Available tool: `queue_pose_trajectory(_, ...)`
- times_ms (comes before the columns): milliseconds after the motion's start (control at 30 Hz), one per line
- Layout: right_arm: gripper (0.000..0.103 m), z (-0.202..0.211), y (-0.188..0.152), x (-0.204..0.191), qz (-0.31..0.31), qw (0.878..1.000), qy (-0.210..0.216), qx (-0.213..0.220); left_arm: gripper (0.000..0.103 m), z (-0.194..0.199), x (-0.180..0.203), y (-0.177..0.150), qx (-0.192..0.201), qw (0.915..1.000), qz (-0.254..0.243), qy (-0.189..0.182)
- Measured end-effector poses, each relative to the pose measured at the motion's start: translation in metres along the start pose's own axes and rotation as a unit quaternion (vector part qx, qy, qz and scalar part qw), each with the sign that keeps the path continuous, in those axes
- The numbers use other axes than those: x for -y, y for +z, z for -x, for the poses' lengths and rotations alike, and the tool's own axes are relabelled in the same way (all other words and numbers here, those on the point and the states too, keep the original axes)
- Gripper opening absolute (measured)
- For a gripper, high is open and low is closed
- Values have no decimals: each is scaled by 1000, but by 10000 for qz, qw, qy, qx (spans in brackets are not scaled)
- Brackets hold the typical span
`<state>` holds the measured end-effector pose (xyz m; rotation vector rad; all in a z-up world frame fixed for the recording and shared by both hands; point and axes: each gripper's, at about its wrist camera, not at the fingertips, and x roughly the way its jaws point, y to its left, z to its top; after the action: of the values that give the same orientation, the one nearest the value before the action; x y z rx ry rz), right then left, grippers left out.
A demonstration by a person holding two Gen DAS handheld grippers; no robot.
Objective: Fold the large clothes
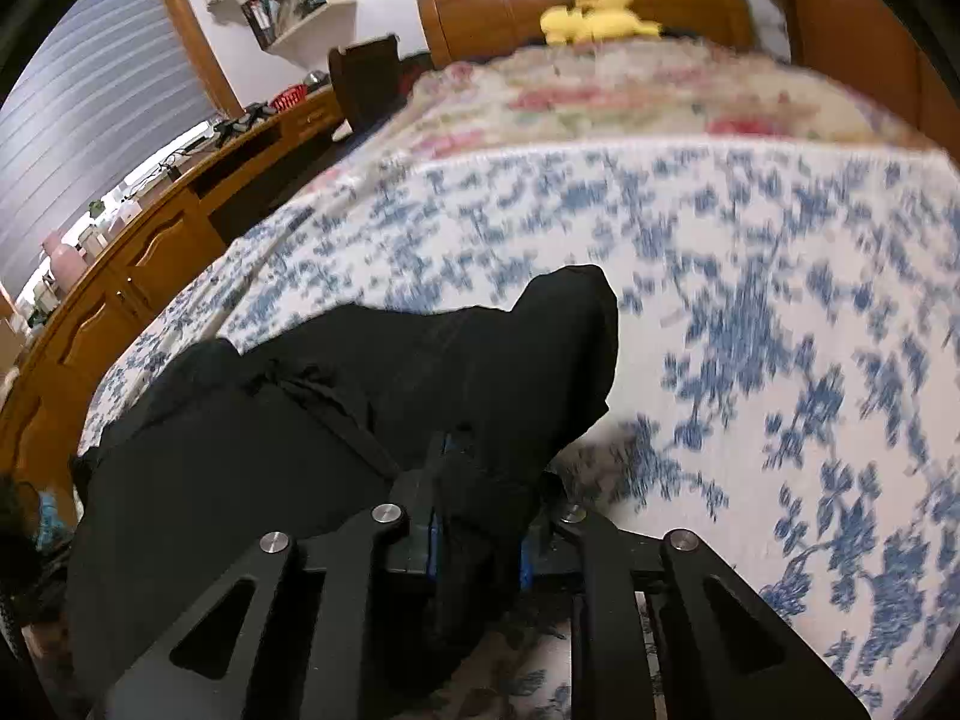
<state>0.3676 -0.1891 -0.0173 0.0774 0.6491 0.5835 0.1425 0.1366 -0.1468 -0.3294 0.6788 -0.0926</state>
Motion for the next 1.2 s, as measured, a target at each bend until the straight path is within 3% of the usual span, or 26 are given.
queue_pose_trajectory(233, 13, 11, 20, -69, 527, 9980, -33, 344, 4, 43, -25, 14, 506, 9987, 69, 19)
queue_pose_trajectory(367, 12, -6, 40, -130, 898, 9950, 148, 411, 4, 79, -62, 26, 719, 9970, 42, 275)
queue_pose_trajectory(667, 12, -87, 78, -322, 1737, 9807, 823, 370, 4, 168, -191, 38, 1063, 9826, 254, 1503)
queue_pose_trajectory(900, 12, -155, 77, -466, 2223, 9661, 1308, 137, 4, 226, -285, 31, 1126, 9595, 587, 2515)
queue_pose_trajectory(1100, 15, -194, 73, -527, 2488, 9611, 1194, -52, 4, 231, -330, 23, 911, 9470, 790, 2979)
queue_pose_trajectory(1200, 26, -214, 76, -525, 2424, 9625, 1136, -437, 4, 224, -330, 13, 754, 9447, 799, 3089)
